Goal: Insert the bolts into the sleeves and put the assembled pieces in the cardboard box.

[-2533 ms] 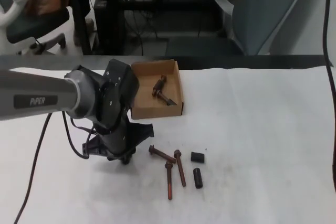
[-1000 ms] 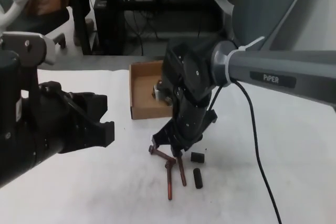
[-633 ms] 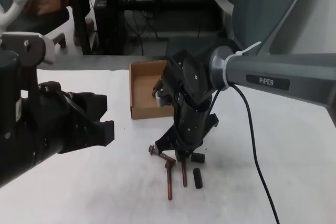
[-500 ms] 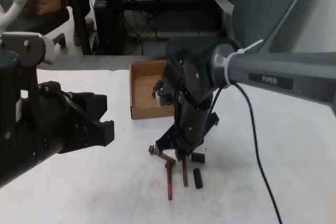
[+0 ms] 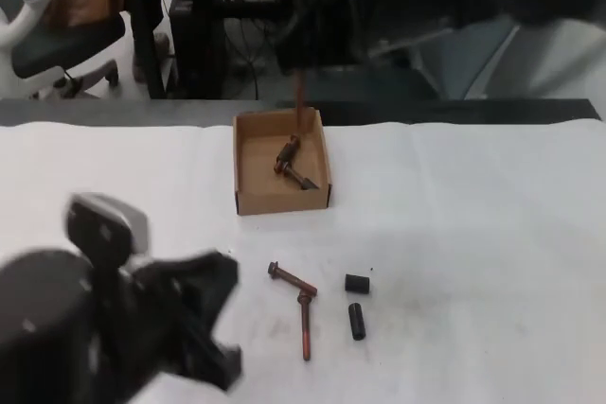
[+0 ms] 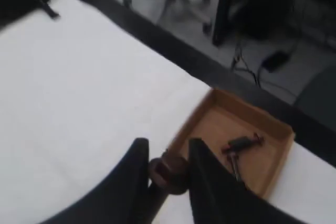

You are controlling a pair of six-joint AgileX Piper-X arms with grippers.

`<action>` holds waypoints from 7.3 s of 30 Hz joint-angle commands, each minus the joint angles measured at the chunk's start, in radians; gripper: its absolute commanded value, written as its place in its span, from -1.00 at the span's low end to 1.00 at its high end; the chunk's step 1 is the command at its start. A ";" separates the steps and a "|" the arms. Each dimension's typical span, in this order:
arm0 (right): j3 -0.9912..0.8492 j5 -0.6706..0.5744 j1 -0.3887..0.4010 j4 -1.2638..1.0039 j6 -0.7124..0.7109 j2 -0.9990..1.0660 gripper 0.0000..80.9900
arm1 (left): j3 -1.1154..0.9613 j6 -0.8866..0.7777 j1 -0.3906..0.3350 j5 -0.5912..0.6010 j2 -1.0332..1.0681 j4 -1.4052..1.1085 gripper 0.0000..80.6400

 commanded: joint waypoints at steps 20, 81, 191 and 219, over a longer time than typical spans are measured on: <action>0.481 0.136 0.174 -0.480 -0.018 -0.230 -1.00 | 0.002 -0.024 -0.125 -0.039 0.200 -0.494 -0.95; 0.414 0.095 0.002 0.275 0.349 0.026 0.32 | -0.747 0.031 0.257 0.231 0.780 -0.073 -0.95; 0.315 0.008 -0.059 0.440 0.098 -0.305 -0.99 | -0.884 -0.745 0.012 -0.044 1.001 0.623 -0.95; 0.520 -0.085 -0.059 0.230 0.221 -0.374 -0.99 | -0.798 -0.594 0.097 -0.057 0.837 0.648 0.74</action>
